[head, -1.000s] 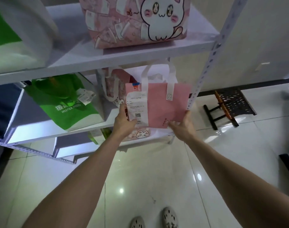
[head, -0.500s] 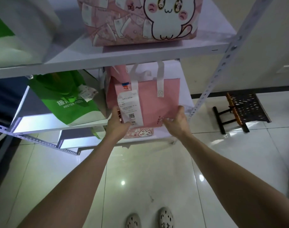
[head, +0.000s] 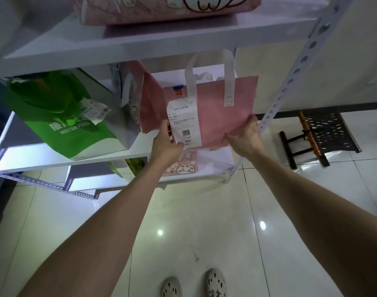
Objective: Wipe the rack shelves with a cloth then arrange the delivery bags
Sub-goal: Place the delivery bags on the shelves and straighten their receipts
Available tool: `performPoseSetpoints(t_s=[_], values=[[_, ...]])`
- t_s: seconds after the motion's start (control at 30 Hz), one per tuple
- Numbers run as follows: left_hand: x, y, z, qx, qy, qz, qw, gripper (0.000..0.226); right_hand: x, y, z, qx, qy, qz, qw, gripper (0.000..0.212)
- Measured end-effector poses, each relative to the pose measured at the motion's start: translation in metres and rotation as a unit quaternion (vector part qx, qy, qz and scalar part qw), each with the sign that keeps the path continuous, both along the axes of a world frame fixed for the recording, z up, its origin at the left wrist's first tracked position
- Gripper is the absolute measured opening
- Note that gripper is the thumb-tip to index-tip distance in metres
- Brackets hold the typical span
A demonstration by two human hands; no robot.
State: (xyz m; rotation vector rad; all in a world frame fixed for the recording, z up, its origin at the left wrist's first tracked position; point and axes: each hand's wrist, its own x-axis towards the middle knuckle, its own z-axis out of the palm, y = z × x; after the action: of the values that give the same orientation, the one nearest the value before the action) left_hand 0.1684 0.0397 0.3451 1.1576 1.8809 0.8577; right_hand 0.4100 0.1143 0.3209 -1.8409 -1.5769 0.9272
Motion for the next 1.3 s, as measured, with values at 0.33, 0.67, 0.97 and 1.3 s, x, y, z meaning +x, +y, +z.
performPoseSetpoints(t_s=[0.33,0.67,0.97,1.3], values=[[-0.029,-0.034,-0.005,-0.043,-0.007,0.013,0.999,0.078,0.002,-0.055,0.003,-0.106,0.012,-0.032,0.994,0.084],[-0.125,-0.138,0.019,-0.100,0.027,0.006,0.995,0.043,-0.109,-0.125,0.018,-0.190,-0.090,0.189,0.959,0.043],[-0.269,-0.159,0.019,-0.084,0.063,0.049,0.993,0.038,-0.267,-0.126,0.032,-0.145,-0.064,0.246,0.956,0.046],[-0.357,-0.073,-0.014,0.032,0.065,0.110,0.991,0.052,-0.360,-0.062,0.018,-0.102,-0.073,0.126,0.984,0.075]])
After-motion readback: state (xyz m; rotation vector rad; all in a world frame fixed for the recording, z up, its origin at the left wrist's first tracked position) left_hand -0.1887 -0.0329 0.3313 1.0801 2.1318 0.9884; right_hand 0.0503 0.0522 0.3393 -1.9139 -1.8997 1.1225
